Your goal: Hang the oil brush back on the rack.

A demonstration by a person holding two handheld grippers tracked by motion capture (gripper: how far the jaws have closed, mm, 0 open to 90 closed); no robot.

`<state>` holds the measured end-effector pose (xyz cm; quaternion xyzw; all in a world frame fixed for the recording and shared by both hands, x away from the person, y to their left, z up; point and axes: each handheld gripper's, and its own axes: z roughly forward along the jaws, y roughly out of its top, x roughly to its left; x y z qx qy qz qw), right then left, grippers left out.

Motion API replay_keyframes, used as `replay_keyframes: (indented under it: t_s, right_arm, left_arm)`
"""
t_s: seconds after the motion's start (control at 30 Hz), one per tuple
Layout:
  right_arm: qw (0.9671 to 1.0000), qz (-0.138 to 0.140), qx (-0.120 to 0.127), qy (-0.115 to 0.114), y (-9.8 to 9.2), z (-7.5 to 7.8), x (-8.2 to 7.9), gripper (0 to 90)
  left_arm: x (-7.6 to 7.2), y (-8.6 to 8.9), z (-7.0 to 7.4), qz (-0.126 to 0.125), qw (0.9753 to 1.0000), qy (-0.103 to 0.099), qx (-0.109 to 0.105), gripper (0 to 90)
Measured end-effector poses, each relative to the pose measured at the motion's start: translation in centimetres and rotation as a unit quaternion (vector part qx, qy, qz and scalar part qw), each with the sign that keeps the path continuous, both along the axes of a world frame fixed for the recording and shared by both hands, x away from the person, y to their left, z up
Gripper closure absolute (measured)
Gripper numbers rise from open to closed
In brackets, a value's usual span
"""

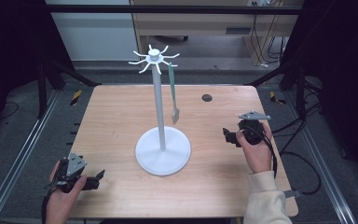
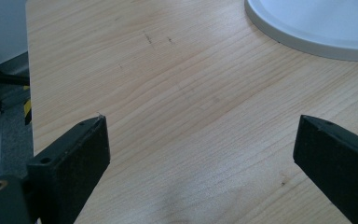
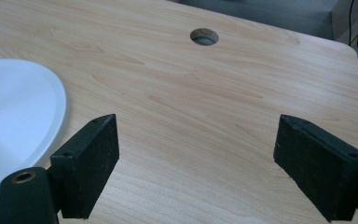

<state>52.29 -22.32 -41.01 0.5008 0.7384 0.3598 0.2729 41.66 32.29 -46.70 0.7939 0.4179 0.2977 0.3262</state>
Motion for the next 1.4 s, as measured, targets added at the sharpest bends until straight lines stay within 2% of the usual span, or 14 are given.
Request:
replay_keyframes:
  t_s: [0.2, 0.4, 0.63, 0.83, 1.1, 1.4]
  right_arm:
    - [0.9999, 0.009, -0.005, 0.01, 0.6, -1.8, 0.3, 14.6]
    - [0.9994, 0.019, -0.006, 0.03, 1.0, -3.4, 0.5, 14.3]
    - [0.999, 0.025, -0.005, 0.037, 1.3, -4.9, 0.6, 14.4]
    - [0.9988, 0.033, -0.024, 0.028, 1.7, -5.8, 0.7, 15.4]
    - [0.9987, 0.041, 0.009, 0.028, 2.0, -6.8, 0.8, 16.0]
    - [0.9969, 0.075, 0.025, 0.002, 3.1, -7.6, 0.9, 16.5]
  left_arm:
    - [0.0, 0.0, 0.0, -0.001, 1.0, 0.001, 0.001, 3.2]
    - [0.0, 0.0, 0.0, -0.001, 1.0, 0.001, 0.001, 3.2]
    - [0.0, 0.0, 0.0, -0.001, 1.0, 0.002, 0.003, 3.2]
    - [0.0, -0.1, -0.1, -0.002, 1.0, 0.002, 0.004, 3.2]
    - [0.0, -0.1, -0.1, -0.003, 1.0, 0.002, 0.004, 3.2]
    - [0.0, -0.2, -0.1, -0.004, 1.0, 0.003, 0.006, 3.2]
